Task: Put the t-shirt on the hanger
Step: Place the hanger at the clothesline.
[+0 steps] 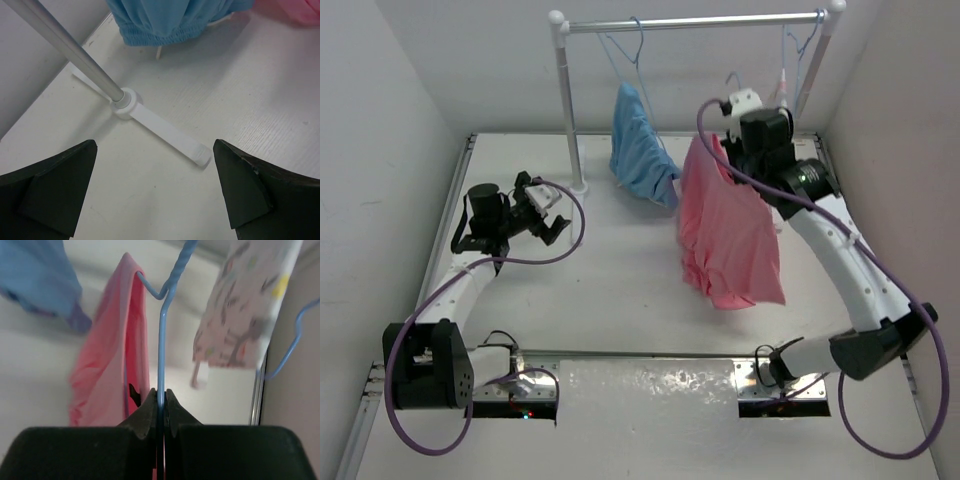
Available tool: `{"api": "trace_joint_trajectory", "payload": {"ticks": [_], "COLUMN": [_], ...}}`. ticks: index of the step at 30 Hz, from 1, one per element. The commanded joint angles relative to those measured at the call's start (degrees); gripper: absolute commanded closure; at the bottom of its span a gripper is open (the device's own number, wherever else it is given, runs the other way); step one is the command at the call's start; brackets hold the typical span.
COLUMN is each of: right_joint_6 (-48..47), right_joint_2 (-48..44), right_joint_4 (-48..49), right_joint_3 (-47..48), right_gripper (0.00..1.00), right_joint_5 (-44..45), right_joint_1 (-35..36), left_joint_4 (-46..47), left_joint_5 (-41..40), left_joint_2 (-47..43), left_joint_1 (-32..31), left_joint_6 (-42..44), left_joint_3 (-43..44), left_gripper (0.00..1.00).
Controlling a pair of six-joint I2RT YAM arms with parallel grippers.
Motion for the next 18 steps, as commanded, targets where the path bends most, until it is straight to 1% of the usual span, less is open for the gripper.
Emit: {"api": "trace_joint_trajectory", "payload": {"ticks": [1, 2, 4, 5, 6, 8, 11, 16, 18], "right_joint_6": [-2.47, -2.48, -3.0, -4.66, -4.85, -5.46, -5.82, -7.57, -8.97], "right_joint_2": [4.86, 6.62, 11.72, 13.21, 15.92, 17.96, 20.52, 22.8, 23.42], "right_joint_4": [9.56, 9.64, 9.56, 9.56, 9.56, 10.34, 13.59, 18.52, 20.61], "right_joint_3": [11.82, 17.24, 22.63, 27.88, 30.37, 35.89, 38.82, 38.39, 36.82], "right_gripper": [1.0, 1.0, 1.0, 1.0, 1.0, 1.0, 1.0, 1.0, 1.0], "right_joint_5": [1.43, 2.13, 2.4, 2.83, 2.58, 1.87, 1.43, 1.17, -0.93], "right_joint_1": [-0.73, -1.0, -1.78, -1.96, -2.49, -2.93, -4.51, -6.62, -7.76], "left_joint_4": [2.66, 2.66, 2.57, 2.57, 2.31, 2.22, 2.22, 2.31, 2.83], "left_joint_5": [-0.28, -0.19, 0.07, 0.07, 0.07, -0.1, -0.54, -0.28, 0.16], "left_joint_2": [-2.46, -2.9, -3.17, -3.25, -3.26, -3.08, -2.73, -2.47, -1.68], "left_joint_1": [-0.24, -0.24, -0.24, -0.24, -0.15, -0.24, -0.24, -0.15, -0.15], "left_joint_6": [-0.61, -0.61, -0.44, -0.35, -0.17, 0.53, 0.53, 0.88, 1.06], "left_joint_3": [-1.02, -1.2, -1.2, -1.2, -1.11, -1.11, -1.02, -1.29, -1.29], "left_gripper": [0.0, 0.0, 0.0, 0.0, 0.0, 0.0, 0.0, 0.0, 0.0]}}
